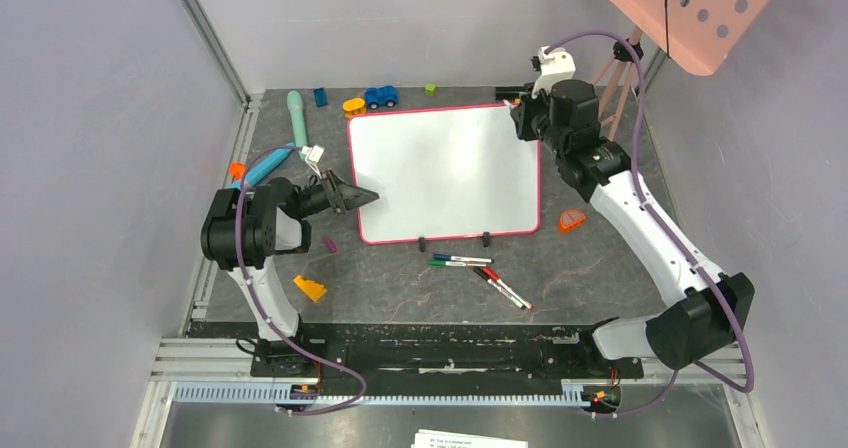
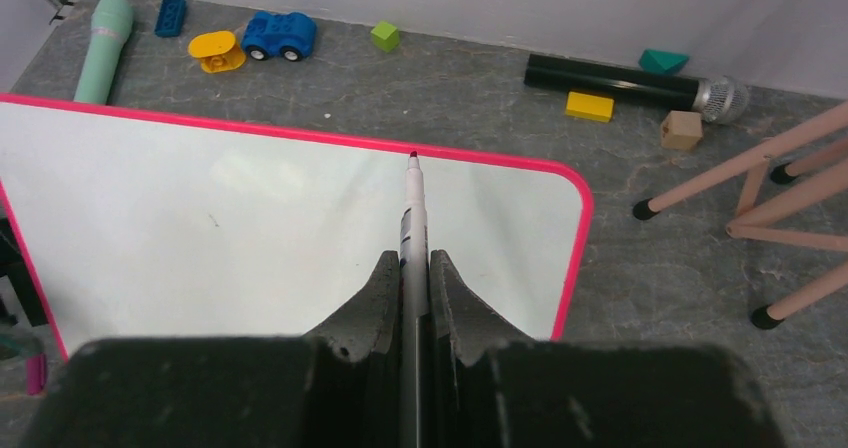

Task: Write a sentence on the whiteboard
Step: Hold the whiteboard on the whiteboard stand, then write a sentence on the whiteboard.

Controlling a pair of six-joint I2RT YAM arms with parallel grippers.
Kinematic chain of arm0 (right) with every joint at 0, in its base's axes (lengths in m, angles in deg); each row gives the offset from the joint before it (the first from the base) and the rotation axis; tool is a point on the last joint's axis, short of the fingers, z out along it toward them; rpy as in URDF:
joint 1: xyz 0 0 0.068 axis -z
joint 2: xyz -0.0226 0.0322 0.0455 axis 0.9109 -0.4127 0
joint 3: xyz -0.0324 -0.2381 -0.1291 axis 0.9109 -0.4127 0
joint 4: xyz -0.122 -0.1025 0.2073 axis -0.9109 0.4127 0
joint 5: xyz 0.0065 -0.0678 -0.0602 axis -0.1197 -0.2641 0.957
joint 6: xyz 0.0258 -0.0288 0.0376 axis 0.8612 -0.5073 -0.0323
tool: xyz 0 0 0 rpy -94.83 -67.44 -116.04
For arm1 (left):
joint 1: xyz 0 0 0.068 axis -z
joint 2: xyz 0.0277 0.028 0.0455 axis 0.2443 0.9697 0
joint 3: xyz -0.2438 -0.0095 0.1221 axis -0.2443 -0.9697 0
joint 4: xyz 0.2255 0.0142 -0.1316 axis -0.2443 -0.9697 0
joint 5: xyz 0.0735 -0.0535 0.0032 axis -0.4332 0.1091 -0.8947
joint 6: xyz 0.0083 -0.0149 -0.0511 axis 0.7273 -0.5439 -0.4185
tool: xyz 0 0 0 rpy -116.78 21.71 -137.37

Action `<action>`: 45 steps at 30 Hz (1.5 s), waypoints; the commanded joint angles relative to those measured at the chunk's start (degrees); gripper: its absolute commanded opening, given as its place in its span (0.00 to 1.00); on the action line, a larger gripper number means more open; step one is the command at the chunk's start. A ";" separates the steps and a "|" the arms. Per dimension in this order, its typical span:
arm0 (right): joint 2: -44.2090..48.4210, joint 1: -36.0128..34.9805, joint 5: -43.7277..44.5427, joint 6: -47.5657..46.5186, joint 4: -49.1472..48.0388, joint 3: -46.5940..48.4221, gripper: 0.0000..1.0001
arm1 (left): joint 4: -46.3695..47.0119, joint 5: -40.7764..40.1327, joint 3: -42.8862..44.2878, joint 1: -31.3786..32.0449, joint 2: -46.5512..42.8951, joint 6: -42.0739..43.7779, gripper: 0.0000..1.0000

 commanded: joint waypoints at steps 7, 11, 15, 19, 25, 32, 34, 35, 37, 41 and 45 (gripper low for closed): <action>-1.24 -3.65 -5.62 -3.08 -4.13 1.87 0.00 | 5.07 0.69 -0.70 0.28 2.19 3.97 0.49; -1.59 -4.42 -5.98 -3.18 -4.22 1.62 0.00 | 5.07 0.79 -1.27 1.41 2.32 5.61 0.43; -1.21 -5.78 -6.15 -2.88 -4.56 0.85 0.00 | 5.09 0.98 -2.73 1.87 2.13 6.53 0.34; -1.79 -8.13 -6.42 -3.07 -4.81 0.66 0.00 | 5.07 0.87 -3.47 1.89 1.94 7.09 0.17; -3.46 -13.69 -6.52 -3.14 -5.19 2.03 0.00 | 5.07 0.59 -4.72 2.30 1.91 7.84 0.14; -7.21 -20.92 -5.38 -2.96 -5.59 4.09 0.00 | 5.07 0.48 -5.50 2.52 0.57 8.61 0.13; -8.29 -22.54 -5.44 -3.14 -6.10 4.95 0.00 | 5.07 0.47 -6.34 2.87 0.35 9.67 0.12; -8.83 -23.35 -5.46 -3.34 -6.36 5.54 0.00 | 5.07 0.53 -6.65 3.27 0.27 10.43 0.10; -10.13 -24.54 -5.29 -3.54 -6.50 7.07 0.00 | 5.07 1.18 -6.90 3.44 -0.14 11.70 0.02; -13.12 -25.35 -6.30 -2.90 -5.63 10.65 0.00 | 5.07 -1.54 -9.86 5.77 -1.71 17.74 0.03; -14.12 -25.64 -5.53 -3.86 -4.71 12.42 0.00 | 5.07 -0.86 -9.38 6.16 -0.53 18.30 0.05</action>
